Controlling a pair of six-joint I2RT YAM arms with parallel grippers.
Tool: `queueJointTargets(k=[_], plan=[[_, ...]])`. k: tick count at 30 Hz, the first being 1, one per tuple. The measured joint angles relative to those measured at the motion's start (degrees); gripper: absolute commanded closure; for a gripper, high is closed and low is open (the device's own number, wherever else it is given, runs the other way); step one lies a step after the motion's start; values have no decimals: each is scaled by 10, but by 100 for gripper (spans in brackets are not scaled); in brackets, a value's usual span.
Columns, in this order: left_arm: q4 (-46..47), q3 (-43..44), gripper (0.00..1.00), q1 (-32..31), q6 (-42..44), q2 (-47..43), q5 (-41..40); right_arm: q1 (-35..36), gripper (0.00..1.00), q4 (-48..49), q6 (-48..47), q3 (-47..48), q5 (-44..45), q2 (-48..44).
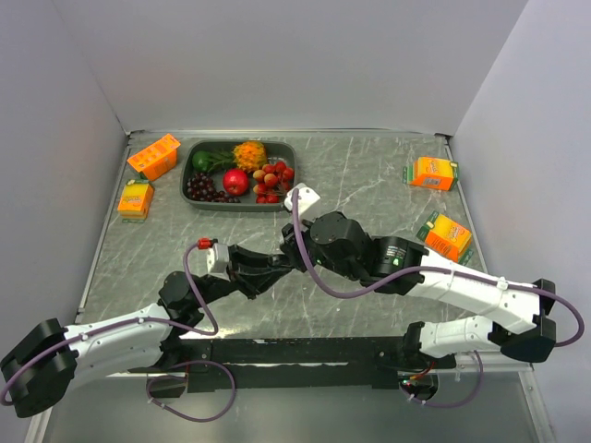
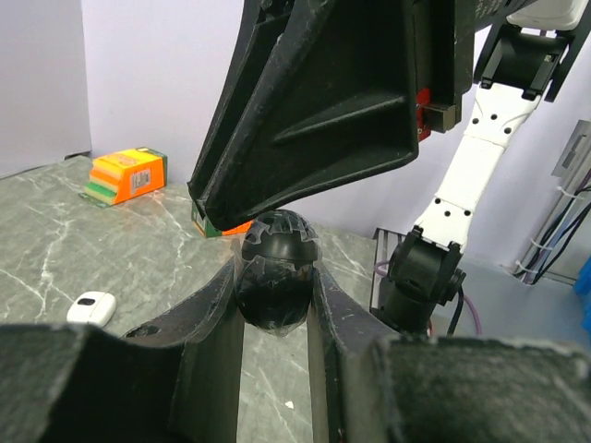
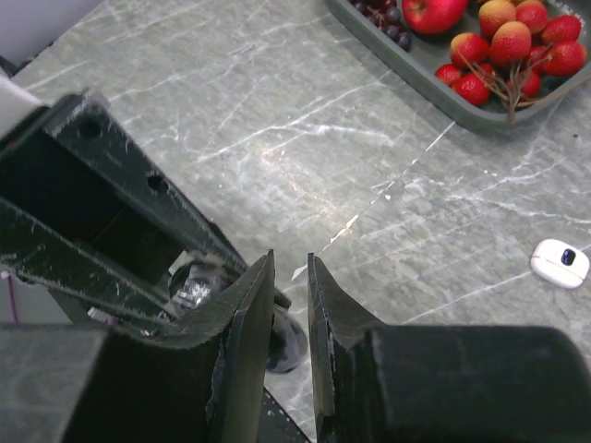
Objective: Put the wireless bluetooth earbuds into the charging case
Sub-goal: Close the charging case, then place the charging case at the center of the board.
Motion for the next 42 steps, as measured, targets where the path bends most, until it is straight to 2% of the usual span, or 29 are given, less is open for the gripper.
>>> queueJointTargets(k=[3, 8, 11, 14, 17, 19, 22, 30, 35, 40, 41, 42], plan=[[-5, 2, 99, 0, 0, 0, -4, 1, 71, 2, 3, -6, 1, -4], [-13, 4, 99, 0, -2, 0, -12, 3, 63, 3, 15, -14, 32, -16], [-45, 12, 99, 0, -12, -1, -40, -11, 59, 16, 26, -50, 61, -68], [-125, 51, 99, 4, -50, 23, -90, -69, 59, 26, 50, -87, 78, -150], [-210, 136, 98, 27, -98, 104, -94, -122, 59, 26, 79, -94, 86, -185], [-258, 212, 98, 45, -134, 190, -71, -129, 59, 30, 94, -101, 83, -192], [-287, 278, 98, 58, -176, 300, -49, -130, 59, 27, 111, -132, 76, -198], [-364, 370, 98, 76, -240, 515, -22, -132, 58, 8, 130, -183, 68, -226], [-377, 401, 97, 84, -259, 566, -25, -133, 58, 7, 139, -193, 60, -246], [-381, 406, 85, 95, -276, 595, -33, -133, 58, 3, 142, -204, 55, -248], [-381, 409, 75, 97, -276, 597, -32, -133, 58, 2, 143, -205, 54, -248], [-382, 413, 69, 99, -276, 599, -33, -133, 58, 2, 143, -205, 54, -248]])
